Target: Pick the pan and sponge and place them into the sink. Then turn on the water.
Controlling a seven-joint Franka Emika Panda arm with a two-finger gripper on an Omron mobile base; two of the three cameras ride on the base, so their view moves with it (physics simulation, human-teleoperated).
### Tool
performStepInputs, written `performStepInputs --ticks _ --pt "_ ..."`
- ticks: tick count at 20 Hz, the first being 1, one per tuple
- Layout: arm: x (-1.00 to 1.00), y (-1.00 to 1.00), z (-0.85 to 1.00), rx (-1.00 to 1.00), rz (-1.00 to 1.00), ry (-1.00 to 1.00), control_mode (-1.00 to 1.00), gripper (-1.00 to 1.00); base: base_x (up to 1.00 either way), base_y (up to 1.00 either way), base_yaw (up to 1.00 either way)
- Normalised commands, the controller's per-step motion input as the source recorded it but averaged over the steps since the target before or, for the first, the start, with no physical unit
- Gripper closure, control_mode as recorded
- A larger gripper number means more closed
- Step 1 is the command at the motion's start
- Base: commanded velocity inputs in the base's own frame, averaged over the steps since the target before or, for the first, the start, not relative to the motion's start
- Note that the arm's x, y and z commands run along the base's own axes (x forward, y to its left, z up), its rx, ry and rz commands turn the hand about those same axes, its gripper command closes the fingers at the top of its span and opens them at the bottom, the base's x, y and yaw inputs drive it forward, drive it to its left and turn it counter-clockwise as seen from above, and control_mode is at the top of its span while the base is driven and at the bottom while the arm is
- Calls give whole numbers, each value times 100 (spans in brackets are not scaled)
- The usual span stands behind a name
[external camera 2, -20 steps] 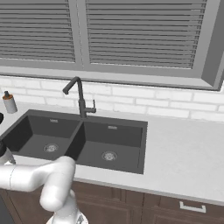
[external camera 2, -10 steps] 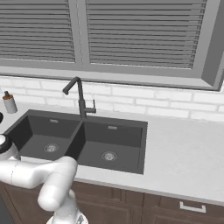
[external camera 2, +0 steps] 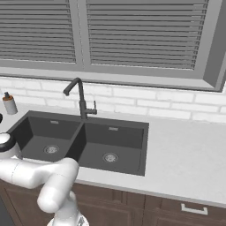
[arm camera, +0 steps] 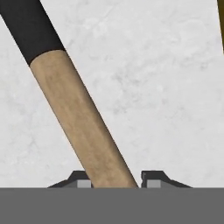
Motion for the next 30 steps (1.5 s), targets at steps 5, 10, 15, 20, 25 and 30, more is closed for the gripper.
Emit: performStepInputs --ticks 5,10,15,20,25,30 --pt "-11 -13 -60 -12 -10 -11 -100 100 0 0 0" --pt "-14 -31 -37 0 -14 -31 -100 100 0 0 0" --pt "-32 -19 17 2 -6 -74 -100 100 0 0 0" --pt "-62 -84 22 25 -15 -43 -100 100 0 0 0" --pt "-19 -100 65 65 -33 19 -100 100 0 0 0" --pt "-24 -100 87 68 -36 43 -100 100 0 0 0"
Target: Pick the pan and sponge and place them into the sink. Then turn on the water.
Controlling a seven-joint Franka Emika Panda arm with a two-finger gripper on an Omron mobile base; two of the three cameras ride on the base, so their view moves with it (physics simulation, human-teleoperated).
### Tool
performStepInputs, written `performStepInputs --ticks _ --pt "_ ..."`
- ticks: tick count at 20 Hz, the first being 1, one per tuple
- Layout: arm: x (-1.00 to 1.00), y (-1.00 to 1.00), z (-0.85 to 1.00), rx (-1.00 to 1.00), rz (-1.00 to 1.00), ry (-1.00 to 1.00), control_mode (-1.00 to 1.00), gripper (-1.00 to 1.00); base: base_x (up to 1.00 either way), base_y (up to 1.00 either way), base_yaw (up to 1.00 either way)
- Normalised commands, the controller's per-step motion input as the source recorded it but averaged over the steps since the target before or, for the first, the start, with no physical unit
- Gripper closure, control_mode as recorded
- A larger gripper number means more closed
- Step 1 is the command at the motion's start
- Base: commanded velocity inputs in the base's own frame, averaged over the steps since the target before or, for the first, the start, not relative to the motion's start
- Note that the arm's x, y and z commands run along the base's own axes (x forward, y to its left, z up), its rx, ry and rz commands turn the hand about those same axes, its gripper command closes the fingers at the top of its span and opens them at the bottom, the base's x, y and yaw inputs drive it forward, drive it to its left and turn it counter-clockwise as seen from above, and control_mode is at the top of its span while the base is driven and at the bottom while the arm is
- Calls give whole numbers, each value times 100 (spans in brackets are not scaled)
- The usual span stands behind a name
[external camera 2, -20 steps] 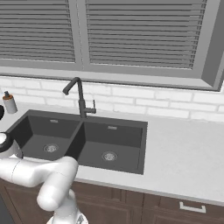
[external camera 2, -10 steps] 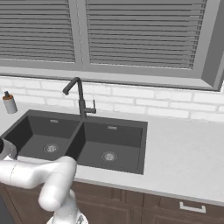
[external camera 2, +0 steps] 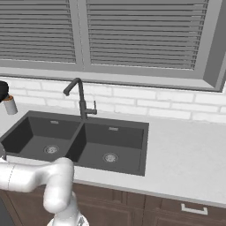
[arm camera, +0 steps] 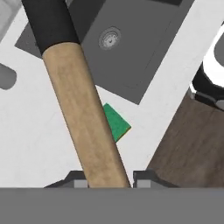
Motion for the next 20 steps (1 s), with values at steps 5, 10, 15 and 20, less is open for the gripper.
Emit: performStepInputs --ticks 5,10,15,20 --pt "-58 -100 16 54 -31 19 -100 100 0 0 0" --pt "-99 -100 -20 26 -5 -17 -100 100 0 0 0" --pt "-80 -100 -1 16 4 -29 -100 100 0 0 0" --pt "-23 -100 0 14 7 -17 -100 100 0 0 0"
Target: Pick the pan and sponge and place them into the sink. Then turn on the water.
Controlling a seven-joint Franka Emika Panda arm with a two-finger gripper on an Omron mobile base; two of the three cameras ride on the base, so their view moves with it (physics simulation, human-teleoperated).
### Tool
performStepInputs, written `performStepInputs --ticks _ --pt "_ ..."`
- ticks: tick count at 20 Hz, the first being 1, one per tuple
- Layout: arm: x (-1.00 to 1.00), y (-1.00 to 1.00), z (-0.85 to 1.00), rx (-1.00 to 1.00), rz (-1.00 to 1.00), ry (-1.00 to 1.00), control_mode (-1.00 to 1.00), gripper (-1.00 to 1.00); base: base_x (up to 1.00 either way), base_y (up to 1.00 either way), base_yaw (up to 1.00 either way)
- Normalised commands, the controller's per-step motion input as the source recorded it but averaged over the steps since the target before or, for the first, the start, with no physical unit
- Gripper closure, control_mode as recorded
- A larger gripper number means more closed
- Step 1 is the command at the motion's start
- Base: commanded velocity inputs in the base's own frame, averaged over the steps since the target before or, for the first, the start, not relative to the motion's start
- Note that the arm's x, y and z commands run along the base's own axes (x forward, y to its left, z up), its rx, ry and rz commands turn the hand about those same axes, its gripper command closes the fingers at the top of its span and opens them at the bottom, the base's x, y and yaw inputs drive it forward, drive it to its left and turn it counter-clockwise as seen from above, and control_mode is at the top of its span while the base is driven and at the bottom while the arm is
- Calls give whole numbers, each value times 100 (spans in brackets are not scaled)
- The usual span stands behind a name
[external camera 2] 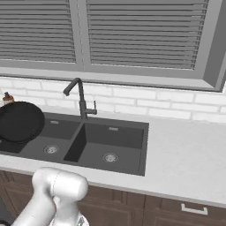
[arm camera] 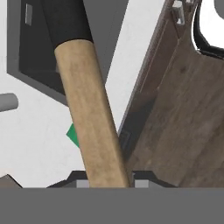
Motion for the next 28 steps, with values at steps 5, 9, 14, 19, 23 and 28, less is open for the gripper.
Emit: performStepInputs --ticks 5,9,14,19,23,28 --pt "-1 -100 4 13 10 -8 -100 100 0 0 0" --pt "0 -100 3 6 14 0 -100 100 0 0 0" --pt "0 -100 11 1 15 0 -100 100 0 0 0" --pt "0 -100 10 0 23 0 -100 100 0 0 0" --pt "0 -100 0 0 28 0 -100 100 0 0 0" --pt "0 -100 0 0 28 0 -100 100 0 0 0"
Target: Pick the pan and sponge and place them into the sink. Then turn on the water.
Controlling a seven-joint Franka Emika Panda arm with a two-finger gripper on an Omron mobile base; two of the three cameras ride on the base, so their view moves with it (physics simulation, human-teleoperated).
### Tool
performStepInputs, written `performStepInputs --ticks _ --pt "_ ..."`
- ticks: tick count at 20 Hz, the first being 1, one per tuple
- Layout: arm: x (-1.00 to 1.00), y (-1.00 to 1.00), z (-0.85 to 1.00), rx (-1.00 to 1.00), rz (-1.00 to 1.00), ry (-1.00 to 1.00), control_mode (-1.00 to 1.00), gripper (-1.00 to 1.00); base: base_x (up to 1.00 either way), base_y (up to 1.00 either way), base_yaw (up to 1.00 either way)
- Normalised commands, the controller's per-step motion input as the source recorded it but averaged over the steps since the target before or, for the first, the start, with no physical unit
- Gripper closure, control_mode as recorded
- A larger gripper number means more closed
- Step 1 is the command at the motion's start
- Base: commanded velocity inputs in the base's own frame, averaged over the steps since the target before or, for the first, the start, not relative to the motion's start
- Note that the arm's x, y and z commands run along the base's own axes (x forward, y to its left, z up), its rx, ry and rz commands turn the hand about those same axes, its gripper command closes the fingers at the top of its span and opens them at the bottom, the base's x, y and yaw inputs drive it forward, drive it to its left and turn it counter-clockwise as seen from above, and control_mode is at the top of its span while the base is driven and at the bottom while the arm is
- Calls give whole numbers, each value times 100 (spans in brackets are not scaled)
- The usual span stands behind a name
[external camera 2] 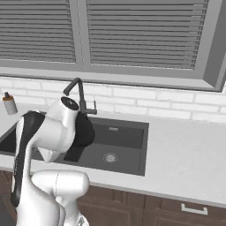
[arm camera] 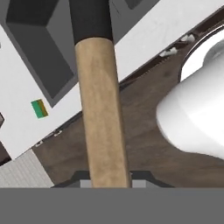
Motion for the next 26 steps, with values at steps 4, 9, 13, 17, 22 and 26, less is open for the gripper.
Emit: performStepInputs --ticks 4,9,13,17,22,26 --pt "1 -100 -5 0 31 0 -100 100 0 0 0" --pt "6 -100 -11 0 36 0 -100 100 0 0 0" --pt "45 -100 -13 0 40 -2 -100 100 0 0 0" --pt "56 -100 -9 0 40 -14 -100 100 0 0 0" --pt "49 -100 0 1 39 -32 -100 100 0 0 0" --pt "42 -95 -6 1 40 -45 -100 100 0 0 0"
